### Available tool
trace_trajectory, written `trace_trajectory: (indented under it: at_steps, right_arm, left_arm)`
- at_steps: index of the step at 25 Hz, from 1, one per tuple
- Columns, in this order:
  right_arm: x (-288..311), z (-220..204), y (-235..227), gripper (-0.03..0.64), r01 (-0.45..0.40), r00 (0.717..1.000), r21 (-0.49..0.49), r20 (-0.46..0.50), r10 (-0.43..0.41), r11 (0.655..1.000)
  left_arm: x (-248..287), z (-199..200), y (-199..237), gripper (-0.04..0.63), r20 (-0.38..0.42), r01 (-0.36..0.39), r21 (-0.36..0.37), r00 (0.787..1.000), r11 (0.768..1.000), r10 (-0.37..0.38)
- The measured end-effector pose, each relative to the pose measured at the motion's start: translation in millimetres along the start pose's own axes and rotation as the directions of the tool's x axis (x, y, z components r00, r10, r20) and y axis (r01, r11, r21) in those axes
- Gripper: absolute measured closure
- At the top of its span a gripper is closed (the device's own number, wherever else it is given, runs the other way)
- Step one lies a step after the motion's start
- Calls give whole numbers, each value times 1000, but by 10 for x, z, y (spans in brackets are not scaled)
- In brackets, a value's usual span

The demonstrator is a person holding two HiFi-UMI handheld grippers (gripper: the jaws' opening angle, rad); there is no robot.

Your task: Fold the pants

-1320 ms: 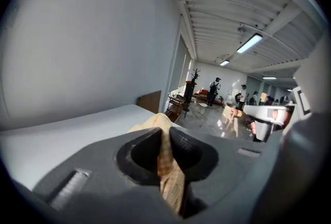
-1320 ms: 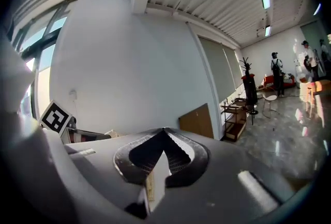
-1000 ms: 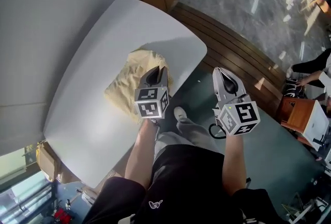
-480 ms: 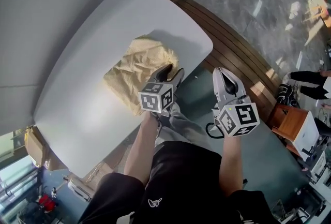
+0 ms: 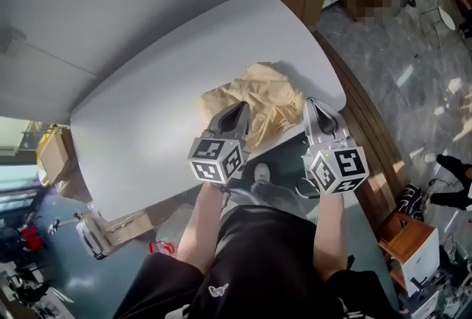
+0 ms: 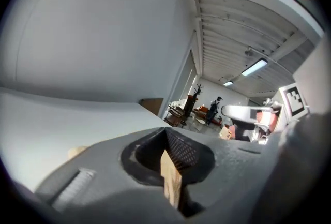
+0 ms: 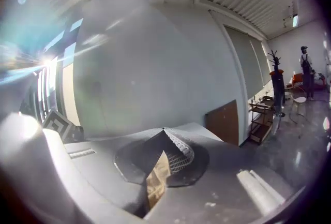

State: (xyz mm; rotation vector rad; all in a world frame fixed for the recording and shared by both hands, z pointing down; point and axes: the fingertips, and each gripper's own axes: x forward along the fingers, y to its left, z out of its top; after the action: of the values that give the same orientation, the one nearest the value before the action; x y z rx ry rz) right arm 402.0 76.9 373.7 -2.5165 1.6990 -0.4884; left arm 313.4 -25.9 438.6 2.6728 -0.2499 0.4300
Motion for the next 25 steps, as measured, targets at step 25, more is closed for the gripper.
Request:
trace_trajectory:
  at_steps: [25]
  right_arm:
    - [561, 866, 1762, 612, -435, 882, -203, 102, 461, 877]
  left_arm:
    - [-1526, 1583, 390, 592, 455, -408, 28, 818, 912, 352]
